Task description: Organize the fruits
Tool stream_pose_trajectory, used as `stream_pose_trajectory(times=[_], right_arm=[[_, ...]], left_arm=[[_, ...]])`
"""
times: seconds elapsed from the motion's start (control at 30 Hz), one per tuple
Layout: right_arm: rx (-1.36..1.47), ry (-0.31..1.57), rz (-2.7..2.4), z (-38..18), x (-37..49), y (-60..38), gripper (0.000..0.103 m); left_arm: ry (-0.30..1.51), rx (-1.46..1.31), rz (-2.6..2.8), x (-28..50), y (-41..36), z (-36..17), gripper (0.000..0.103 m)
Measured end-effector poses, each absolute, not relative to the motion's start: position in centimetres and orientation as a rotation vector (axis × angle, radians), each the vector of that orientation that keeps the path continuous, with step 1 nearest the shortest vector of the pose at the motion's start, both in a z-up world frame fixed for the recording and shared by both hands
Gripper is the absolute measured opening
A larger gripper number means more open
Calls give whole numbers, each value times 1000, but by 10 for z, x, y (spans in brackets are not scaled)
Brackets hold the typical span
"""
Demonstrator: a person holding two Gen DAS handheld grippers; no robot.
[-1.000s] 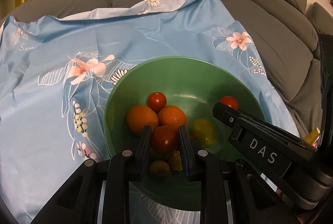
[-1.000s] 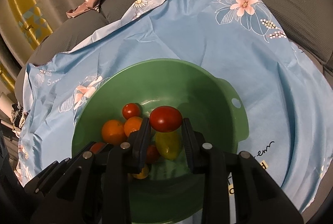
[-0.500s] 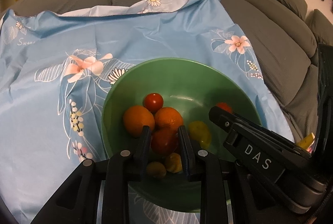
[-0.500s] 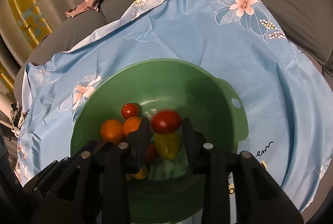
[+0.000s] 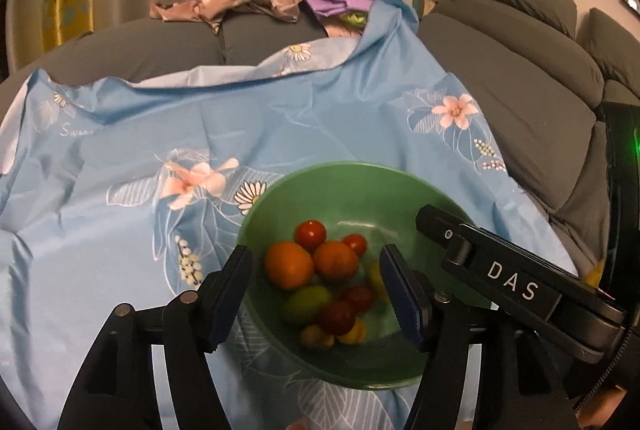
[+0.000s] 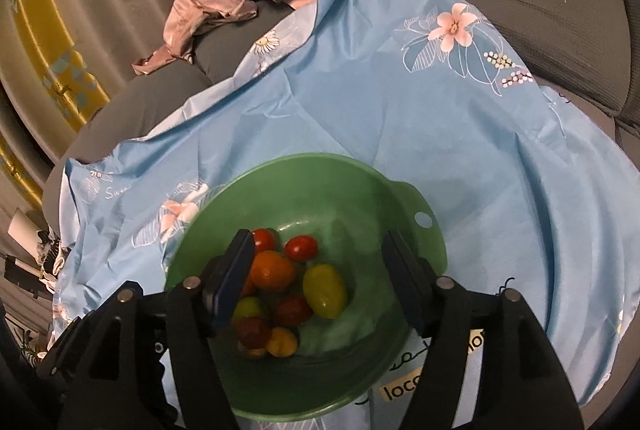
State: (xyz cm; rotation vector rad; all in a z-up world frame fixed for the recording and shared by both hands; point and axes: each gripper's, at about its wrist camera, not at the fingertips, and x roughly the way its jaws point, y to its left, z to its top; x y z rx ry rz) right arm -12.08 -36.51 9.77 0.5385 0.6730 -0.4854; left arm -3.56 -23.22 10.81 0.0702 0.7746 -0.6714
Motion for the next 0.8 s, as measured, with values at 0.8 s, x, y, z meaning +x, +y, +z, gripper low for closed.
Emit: stream_pose_trajectory(times=[0.8], right_arm=[[519,661,-472,106,-123,-360,73]], left_arm=[[781,58,-634,-37,-218,112,66]])
